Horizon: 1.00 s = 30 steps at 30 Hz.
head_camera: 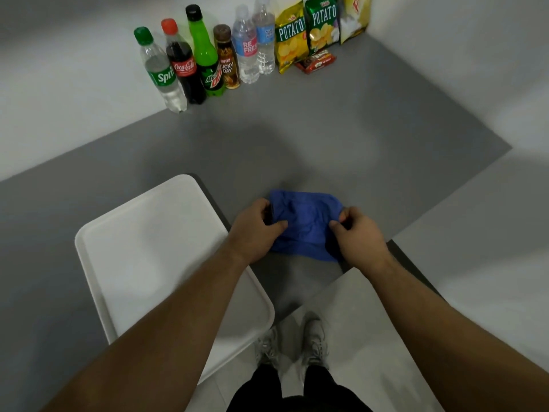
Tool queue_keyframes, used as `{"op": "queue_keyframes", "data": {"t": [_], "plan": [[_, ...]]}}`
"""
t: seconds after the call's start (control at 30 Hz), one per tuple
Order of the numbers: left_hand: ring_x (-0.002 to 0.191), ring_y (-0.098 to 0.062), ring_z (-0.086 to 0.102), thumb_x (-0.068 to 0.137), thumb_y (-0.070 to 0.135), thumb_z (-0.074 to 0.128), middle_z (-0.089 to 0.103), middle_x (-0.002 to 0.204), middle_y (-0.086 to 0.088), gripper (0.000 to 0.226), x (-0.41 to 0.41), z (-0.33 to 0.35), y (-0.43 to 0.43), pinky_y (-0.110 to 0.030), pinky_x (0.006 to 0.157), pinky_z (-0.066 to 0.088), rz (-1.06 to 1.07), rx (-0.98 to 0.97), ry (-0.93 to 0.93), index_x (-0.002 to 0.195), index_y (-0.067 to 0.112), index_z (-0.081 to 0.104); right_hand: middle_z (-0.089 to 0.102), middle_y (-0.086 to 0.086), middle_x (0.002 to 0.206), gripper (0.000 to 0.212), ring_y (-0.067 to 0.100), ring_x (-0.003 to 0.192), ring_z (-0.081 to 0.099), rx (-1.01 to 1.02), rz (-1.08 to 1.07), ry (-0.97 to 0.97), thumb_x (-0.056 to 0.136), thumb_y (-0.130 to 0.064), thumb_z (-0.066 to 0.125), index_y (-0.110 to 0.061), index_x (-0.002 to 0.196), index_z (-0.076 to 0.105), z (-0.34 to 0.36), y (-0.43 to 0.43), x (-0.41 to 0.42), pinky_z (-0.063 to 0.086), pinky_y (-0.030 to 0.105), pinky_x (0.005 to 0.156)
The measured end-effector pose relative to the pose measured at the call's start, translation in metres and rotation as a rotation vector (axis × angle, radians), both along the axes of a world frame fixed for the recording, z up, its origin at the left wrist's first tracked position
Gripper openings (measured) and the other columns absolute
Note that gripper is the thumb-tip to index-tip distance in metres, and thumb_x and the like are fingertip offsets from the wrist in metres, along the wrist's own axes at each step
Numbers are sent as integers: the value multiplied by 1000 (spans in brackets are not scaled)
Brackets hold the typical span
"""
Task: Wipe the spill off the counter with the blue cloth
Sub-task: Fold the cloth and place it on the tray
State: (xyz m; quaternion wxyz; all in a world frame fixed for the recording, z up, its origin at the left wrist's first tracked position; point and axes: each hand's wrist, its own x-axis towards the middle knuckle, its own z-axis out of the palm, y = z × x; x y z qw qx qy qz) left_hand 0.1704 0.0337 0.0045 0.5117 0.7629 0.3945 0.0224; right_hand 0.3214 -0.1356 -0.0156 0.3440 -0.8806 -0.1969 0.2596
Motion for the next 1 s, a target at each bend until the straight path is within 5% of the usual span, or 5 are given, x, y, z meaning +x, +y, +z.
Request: {"op": "queue_keyframes", "data": {"t": [0.27,0.43,0.63,0.87,1.0], "plan": [[108,-16,72,100,28,62,75,103,-4,43,-18,26,2,-30,91,59,165,-280,-488,140,22,48,61,1,70,21,18,73,63,587,-88,165,99,-29,62,-45,112,59,30,-20,7,55,33,71],[108,-23,70,91,6,69,75,110,-12,79,-26,3,2,-36,102,54,87,-138,-252,157,30,32,71,9,91,30,29,82,69,378,0,258,99,-12,68,-37,115,69,23,-22,12,58,40,81],[113,-26,65,85,3,63,69,127,-6,56,-23,-4,-2,-17,94,42,-95,332,2,137,22,63,65,-15,117,56,1,93,63,29,179,76,87,-12,78,-33,137,63,15,-29,12,44,3,75],[93,-19,58,88,22,71,67,101,-1,18,-22,35,-10,-33,88,49,-116,620,-27,106,24,70,70,-1,107,40,8,93,57,160,289,-457,85,0,75,-21,120,74,63,-38,16,35,3,85],[98,-14,58,79,14,78,63,108,3,19,-31,58,-14,-27,88,50,-97,560,-132,90,21,63,65,6,104,23,22,96,63,277,298,-423,86,0,75,-16,102,78,93,-40,27,49,30,90]]}}
